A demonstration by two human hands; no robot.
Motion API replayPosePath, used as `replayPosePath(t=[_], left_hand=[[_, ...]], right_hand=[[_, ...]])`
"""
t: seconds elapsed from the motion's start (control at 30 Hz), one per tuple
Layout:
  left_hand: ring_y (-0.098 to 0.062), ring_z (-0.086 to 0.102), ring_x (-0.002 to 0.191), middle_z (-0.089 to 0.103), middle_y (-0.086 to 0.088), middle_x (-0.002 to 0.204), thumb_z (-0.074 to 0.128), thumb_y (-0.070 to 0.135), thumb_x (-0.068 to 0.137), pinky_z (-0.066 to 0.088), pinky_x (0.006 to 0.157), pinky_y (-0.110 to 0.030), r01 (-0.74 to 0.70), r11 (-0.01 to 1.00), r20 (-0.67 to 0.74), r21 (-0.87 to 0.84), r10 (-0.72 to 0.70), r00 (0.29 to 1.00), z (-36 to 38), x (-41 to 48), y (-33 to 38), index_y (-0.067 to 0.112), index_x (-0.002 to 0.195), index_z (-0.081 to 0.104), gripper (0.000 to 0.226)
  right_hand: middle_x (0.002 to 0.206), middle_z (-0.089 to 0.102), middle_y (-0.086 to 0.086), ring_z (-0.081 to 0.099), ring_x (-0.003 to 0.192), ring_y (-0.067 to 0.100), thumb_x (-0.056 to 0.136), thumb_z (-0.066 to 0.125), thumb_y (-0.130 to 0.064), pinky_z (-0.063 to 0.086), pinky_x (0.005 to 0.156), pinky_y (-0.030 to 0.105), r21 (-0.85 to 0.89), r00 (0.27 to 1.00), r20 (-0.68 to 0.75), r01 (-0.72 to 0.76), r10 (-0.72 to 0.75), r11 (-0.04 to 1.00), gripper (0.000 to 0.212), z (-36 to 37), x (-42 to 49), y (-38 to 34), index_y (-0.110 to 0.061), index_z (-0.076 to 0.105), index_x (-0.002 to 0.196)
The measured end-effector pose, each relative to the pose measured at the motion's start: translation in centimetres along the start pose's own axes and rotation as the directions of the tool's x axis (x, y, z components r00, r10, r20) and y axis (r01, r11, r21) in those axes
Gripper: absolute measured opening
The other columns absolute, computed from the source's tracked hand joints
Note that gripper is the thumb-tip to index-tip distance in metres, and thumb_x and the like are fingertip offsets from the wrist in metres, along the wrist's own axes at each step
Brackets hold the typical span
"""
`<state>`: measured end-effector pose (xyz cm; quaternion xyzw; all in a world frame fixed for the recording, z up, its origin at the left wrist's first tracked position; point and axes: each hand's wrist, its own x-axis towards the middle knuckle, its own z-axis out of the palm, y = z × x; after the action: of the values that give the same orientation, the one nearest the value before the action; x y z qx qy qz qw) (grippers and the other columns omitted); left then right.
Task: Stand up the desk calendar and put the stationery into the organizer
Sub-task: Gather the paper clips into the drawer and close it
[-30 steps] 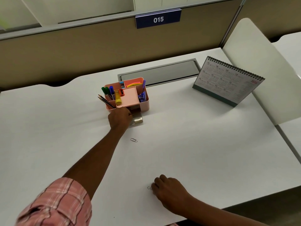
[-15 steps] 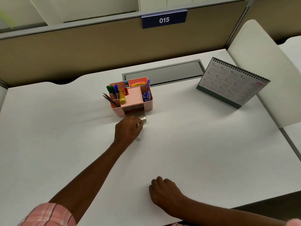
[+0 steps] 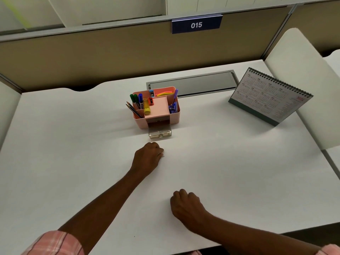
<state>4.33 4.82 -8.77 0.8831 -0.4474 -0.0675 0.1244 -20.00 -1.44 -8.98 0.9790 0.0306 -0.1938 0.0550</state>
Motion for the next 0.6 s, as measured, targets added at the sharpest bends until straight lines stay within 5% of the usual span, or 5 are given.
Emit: replayPosePath(t=[0.5,0.6], left_hand=[[-0.024,0.066,0.090,0.072,-0.004,0.094,0.059,0.024,0.100,0.051,0.067,-0.032,0.074,0.996,-0.004,0.055,-0.074,0.997,1.0,-1.1,0.1,0.019,0.100,0.079,0.020],[-0.025,0.066,0.084,0.069,-0.005,0.087,0.061,0.020,0.098,0.052,0.062,-0.032,0.065,0.991,0.054,0.113,-0.071,0.996,0.9,-1.0,0.5,0.017,0.095,0.079,0.019]], right_hand=[[0.066,0.054,0.003,0.055,0.054,0.023,0.079,0.081,-0.021,0.031,0.037,0.030,0.308,0.917,-0.236,-0.242,0.321,0.920,0.026,-0.1,6.4,6.1,-0.016,0.056,0.074],[0.082,0.064,0.011,0.065,0.072,0.033,0.094,0.065,-0.026,0.044,0.052,0.036,0.405,0.906,-0.174,-0.291,0.385,0.867,0.018,-1.8,8.3,8.1,-0.010,0.061,0.085]])
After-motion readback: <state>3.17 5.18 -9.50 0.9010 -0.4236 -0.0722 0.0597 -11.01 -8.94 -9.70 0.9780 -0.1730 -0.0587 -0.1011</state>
